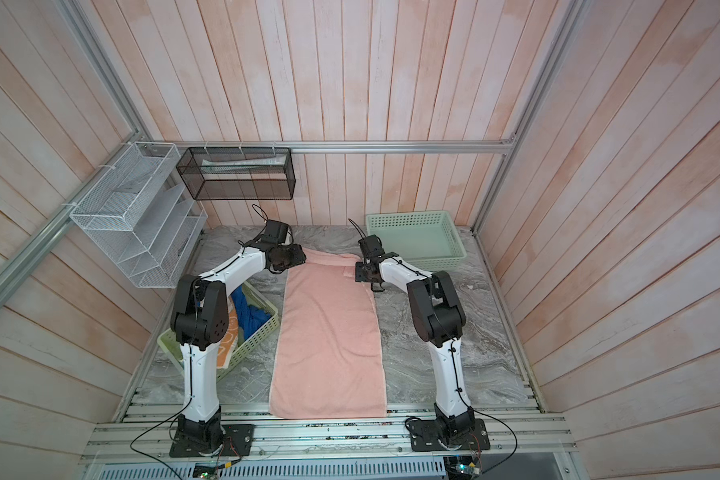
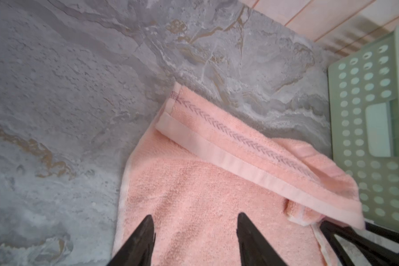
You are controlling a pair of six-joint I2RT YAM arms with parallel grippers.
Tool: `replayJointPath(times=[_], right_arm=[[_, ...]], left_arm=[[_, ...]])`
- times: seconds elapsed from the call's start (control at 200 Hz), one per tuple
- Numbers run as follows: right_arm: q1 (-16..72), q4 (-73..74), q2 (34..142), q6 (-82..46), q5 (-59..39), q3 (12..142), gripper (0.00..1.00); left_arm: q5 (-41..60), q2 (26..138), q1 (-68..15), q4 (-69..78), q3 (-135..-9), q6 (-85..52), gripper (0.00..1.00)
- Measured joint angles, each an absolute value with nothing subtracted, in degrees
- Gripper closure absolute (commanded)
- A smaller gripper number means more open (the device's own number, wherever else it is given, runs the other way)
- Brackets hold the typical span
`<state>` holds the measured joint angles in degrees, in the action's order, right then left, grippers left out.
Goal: Fold and stack the towels
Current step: 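Reach both grippers to the towel's far edge and pinch its corners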
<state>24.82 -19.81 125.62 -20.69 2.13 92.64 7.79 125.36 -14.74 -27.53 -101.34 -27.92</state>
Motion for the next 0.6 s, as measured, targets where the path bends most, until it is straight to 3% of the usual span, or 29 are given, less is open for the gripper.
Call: replayJointPath(times=[0.285, 0.6], right_arm=[[22.74, -20.23, 126.78, -18.28, 2.04, 93.84, 0.43], [22.63, -14.7, 126.87, -13.17, -2.74, 93.38, 0.75]], left_arm=[[11.6, 135.59, -11.94, -27.81, -113.01, -29.21, 0.4], [14.37, 143.28, -10.61, -27.57, -120.6, -30.09, 0.41]])
